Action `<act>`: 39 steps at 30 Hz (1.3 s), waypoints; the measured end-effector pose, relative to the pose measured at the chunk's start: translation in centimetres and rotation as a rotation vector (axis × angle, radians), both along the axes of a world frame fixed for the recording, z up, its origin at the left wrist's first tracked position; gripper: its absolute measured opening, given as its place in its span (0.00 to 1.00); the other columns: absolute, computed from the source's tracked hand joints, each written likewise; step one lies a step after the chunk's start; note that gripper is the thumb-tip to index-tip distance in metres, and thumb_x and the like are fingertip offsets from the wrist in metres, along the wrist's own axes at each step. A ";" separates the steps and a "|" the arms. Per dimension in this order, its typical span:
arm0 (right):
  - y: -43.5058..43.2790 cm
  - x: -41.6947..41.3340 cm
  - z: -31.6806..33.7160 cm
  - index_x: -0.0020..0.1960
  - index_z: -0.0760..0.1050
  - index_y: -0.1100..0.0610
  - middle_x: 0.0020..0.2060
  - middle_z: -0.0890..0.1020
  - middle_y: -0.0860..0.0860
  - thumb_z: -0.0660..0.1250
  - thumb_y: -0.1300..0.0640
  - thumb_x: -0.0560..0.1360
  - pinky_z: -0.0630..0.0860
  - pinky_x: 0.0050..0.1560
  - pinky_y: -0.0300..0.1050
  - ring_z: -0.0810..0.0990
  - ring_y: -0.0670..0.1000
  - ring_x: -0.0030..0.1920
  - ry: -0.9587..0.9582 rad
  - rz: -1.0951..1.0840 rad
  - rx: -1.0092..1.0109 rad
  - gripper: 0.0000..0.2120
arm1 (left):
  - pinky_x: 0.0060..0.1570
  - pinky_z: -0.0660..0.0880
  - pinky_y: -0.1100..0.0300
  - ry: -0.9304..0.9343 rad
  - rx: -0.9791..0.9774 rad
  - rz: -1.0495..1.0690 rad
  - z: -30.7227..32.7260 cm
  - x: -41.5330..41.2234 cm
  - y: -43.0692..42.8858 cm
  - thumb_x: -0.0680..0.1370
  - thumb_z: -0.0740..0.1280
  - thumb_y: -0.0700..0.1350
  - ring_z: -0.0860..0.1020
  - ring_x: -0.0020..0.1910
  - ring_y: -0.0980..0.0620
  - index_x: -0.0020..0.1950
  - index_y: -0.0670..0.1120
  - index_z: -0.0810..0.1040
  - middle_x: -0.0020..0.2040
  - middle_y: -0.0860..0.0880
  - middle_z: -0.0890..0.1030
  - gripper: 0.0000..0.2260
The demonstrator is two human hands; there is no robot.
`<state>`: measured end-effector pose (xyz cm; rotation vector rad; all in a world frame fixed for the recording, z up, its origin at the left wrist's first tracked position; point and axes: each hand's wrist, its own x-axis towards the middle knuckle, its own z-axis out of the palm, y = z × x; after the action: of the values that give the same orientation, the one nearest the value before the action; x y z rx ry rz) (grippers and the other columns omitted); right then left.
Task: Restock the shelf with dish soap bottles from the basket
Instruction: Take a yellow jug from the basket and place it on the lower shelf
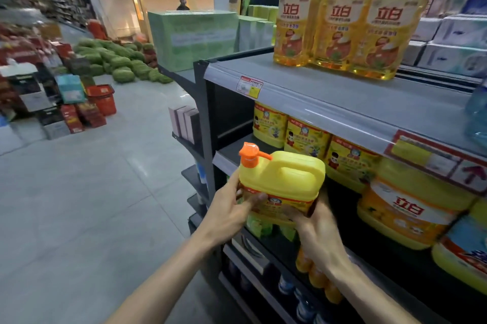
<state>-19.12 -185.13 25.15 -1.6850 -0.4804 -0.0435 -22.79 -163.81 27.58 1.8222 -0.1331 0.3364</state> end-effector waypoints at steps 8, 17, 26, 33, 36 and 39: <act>7.0 4.4 0.3 0.82 0.59 0.44 0.69 0.75 0.34 0.76 0.45 0.77 0.75 0.62 0.33 0.76 0.35 0.67 -0.050 -0.293 0.050 0.39 | 0.70 0.76 0.54 0.003 -0.031 -0.172 0.3 8.0 6.2 0.82 0.72 0.52 0.75 0.74 0.55 0.82 0.56 0.66 0.73 0.57 0.78 0.29; 13.5 10.2 -0.6 0.79 0.63 0.44 0.66 0.80 0.44 0.79 0.53 0.76 0.78 0.63 0.49 0.80 0.41 0.64 -0.041 -0.548 -0.033 0.37 | 0.67 0.77 0.56 -0.038 -0.075 -0.260 0.5 15.3 11.0 0.83 0.69 0.43 0.79 0.70 0.50 0.78 0.43 0.69 0.69 0.46 0.81 0.23; 17.1 12.0 0.2 0.79 0.67 0.50 0.66 0.82 0.47 0.77 0.45 0.74 0.79 0.66 0.57 0.82 0.47 0.65 0.020 -0.653 -0.003 0.37 | 0.60 0.76 0.68 -0.024 -0.166 -0.280 -0.1 19.0 12.5 0.84 0.69 0.42 0.79 0.69 0.59 0.80 0.48 0.70 0.69 0.57 0.82 0.24; 16.9 12.8 0.4 0.80 0.65 0.50 0.63 0.83 0.47 0.76 0.48 0.78 0.78 0.61 0.45 0.83 0.50 0.62 0.078 -0.701 -0.127 0.35 | 0.65 0.79 0.41 0.055 -0.062 -0.251 -0.7 20.9 12.2 0.84 0.70 0.50 0.82 0.66 0.53 0.82 0.56 0.66 0.67 0.55 0.83 0.27; 16.9 12.7 0.6 0.83 0.60 0.48 0.67 0.82 0.49 0.74 0.43 0.78 0.79 0.66 0.55 0.82 0.53 0.65 0.121 -0.691 -0.162 0.39 | 0.67 0.79 0.49 0.077 -0.055 -0.270 -1.5 20.7 12.4 0.84 0.70 0.51 0.80 0.68 0.56 0.83 0.60 0.62 0.69 0.59 0.82 0.30; 17.2 11.8 0.2 0.85 0.53 0.44 0.71 0.79 0.47 0.71 0.40 0.79 0.76 0.65 0.47 0.80 0.48 0.64 0.159 -0.684 -0.227 0.42 | 0.65 0.78 0.59 0.070 -0.035 -0.336 -2.7 20.3 13.3 0.82 0.70 0.49 0.79 0.69 0.61 0.82 0.63 0.59 0.68 0.66 0.81 0.33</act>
<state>-7.33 -167.94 25.40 -1.9903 0.2350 -0.3616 -2.50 -150.49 24.87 1.7380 -0.3767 0.0381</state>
